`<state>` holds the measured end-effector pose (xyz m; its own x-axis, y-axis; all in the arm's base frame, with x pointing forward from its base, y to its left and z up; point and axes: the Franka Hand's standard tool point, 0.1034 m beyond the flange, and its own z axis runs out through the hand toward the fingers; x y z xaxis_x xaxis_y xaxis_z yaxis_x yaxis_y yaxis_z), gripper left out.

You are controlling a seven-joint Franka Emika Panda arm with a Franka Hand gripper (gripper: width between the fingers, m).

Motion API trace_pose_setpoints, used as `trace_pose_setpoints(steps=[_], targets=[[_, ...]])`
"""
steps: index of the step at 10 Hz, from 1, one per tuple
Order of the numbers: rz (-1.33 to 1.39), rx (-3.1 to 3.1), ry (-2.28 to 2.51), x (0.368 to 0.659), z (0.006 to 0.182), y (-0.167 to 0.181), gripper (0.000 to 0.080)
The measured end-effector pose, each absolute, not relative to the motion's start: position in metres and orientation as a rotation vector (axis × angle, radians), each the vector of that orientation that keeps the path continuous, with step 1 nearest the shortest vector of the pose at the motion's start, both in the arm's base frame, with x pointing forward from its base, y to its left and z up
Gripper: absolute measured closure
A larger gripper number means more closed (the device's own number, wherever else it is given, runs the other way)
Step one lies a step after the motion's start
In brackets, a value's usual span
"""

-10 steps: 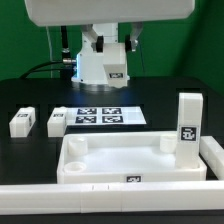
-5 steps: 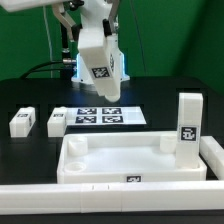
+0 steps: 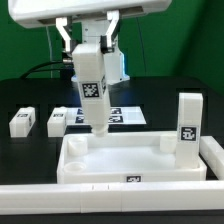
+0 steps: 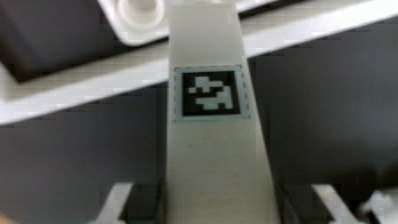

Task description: Assemble desk

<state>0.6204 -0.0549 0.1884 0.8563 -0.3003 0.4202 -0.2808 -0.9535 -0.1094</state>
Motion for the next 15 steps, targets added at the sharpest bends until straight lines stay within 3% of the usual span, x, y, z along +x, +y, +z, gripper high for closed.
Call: trace_pose_setpoints(steps=[3, 15], targets=[[-1.010, -2.976, 0.485, 0.625, 0.177, -0.071, 0.0509], [-0.932, -3.016, 0.488, 0.609, 0.147, -0.074, 0.0509]])
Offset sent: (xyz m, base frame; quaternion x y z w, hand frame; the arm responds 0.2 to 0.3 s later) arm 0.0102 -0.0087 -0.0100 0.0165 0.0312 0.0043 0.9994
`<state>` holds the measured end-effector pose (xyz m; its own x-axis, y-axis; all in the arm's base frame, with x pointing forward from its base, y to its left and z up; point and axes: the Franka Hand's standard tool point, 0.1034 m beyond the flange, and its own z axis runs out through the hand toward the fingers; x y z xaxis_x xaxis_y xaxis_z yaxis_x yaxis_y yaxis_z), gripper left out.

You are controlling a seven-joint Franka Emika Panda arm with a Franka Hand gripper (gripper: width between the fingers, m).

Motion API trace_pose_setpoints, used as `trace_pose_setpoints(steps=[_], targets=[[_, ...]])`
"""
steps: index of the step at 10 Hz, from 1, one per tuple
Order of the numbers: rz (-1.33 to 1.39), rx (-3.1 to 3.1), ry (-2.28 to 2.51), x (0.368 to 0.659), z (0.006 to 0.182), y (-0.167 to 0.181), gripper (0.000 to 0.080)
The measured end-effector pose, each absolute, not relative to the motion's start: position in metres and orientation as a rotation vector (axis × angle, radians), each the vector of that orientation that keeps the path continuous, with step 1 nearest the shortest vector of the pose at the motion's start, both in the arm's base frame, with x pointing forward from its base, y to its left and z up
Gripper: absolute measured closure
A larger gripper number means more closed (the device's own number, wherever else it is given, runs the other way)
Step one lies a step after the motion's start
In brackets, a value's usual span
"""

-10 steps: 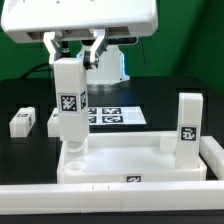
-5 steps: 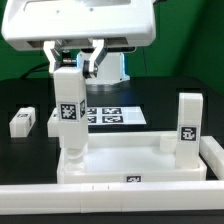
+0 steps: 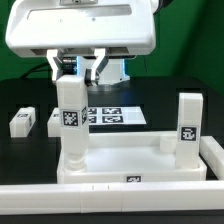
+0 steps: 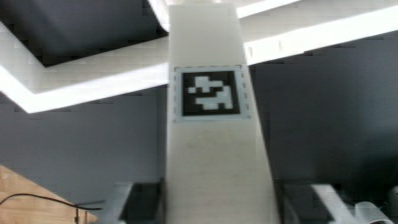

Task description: Assemble desk

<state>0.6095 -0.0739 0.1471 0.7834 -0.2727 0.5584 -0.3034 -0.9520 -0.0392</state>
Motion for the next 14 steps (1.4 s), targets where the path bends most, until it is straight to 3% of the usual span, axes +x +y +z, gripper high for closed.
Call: trace_pose_setpoints(steps=[7, 11, 12, 13, 14], targets=[[0.866, 2.919, -0.451, 0.607, 0.127, -0.070, 0.0509], [0.873, 2.915, -0.450, 0.607, 0.127, -0.070, 0.0505], [0.872, 2.915, -0.450, 0.607, 0.127, -0.070, 0.0400], [0.872, 2.915, -0.450, 0.607, 0.127, -0.070, 0.0400], [0.872, 2.915, -0.450, 0.607, 0.126, -0.070, 0.0230]])
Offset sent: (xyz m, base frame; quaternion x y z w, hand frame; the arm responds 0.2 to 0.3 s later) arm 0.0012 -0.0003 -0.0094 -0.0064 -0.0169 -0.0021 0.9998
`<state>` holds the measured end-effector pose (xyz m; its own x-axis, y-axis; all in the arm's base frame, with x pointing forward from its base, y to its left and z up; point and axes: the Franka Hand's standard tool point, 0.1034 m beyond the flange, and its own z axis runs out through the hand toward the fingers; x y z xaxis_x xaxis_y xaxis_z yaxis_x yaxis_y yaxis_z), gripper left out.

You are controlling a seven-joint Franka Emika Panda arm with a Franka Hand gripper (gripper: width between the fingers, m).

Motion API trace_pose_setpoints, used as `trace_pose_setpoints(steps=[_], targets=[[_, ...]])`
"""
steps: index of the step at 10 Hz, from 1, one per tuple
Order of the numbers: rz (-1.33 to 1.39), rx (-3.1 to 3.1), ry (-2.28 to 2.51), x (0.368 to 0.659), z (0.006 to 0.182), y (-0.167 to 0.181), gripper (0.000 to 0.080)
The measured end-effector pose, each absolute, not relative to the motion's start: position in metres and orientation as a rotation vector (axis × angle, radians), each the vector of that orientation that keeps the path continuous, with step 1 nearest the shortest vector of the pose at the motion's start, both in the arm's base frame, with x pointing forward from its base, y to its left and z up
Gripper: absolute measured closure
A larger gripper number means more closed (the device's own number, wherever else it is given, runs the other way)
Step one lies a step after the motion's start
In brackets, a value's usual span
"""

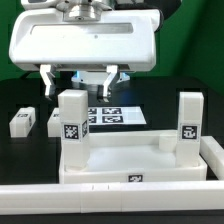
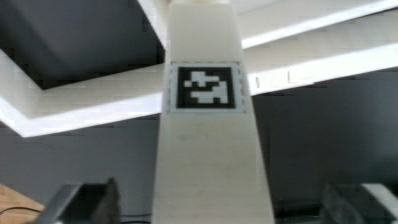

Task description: Assemble desk

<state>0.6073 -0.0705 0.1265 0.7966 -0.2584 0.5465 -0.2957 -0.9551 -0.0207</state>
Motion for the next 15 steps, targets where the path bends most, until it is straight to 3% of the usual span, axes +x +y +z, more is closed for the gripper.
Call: trace_pose_setpoints(steps=[2, 6, 8, 9, 11, 15], targets=[[0.872, 2.915, -0.450, 0.607, 0.126, -0.070, 0.0156], [0.849, 2.926, -0.456, 0.607, 0.125, -0.071, 0.0151], [0.733, 2.985, -0.512, 0.619, 0.135, -0.086, 0.0151], [0.683, 2.999, -0.531, 0.617, 0.130, -0.092, 0.0151], [0.472, 3.073, -0.563, 0.603, 0.115, -0.091, 0.0151], [-0.038, 3.203, -0.592, 0.603, 0.115, -0.072, 0.0151]])
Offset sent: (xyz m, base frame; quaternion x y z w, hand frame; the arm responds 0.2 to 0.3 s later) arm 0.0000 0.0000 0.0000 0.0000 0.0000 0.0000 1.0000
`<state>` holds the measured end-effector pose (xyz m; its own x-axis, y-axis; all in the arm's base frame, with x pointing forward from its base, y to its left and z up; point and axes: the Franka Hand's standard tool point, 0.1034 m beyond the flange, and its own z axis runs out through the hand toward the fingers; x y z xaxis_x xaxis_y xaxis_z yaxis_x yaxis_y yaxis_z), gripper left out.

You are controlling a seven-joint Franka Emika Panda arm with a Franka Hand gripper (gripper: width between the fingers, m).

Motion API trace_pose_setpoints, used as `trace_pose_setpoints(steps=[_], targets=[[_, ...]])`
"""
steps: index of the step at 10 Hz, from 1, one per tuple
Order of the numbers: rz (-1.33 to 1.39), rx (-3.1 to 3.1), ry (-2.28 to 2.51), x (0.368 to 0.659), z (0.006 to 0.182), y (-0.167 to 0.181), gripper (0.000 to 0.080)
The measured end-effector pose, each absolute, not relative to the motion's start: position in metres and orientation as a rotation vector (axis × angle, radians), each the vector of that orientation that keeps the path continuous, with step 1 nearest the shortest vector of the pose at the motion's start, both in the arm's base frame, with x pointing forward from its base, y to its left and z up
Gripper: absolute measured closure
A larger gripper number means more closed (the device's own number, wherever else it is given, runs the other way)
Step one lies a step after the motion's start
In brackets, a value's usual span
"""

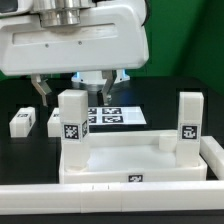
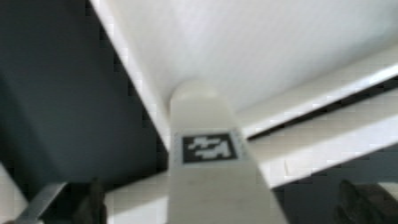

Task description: Assemble desk

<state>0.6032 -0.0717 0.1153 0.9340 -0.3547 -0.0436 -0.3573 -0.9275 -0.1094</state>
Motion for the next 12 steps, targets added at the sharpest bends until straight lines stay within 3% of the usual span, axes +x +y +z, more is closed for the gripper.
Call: trace_pose_setpoints(steps=[3, 4, 5, 7, 12], targets=[[0.010, -2.984, 0.546, 0.6085, 0.1101, -0.0716, 0.0151], [0.010, -2.984, 0.547, 0.6086, 0.1102, -0.0719, 0.0271], [0.011, -2.981, 0.562, 0.6085, 0.1101, -0.0719, 0.0271], [0.013, -2.976, 0.586, 0.6084, 0.1096, -0.0716, 0.0510], [0.049, -2.784, 1.191, 0.6130, 0.1100, -0.0683, 0.0510]])
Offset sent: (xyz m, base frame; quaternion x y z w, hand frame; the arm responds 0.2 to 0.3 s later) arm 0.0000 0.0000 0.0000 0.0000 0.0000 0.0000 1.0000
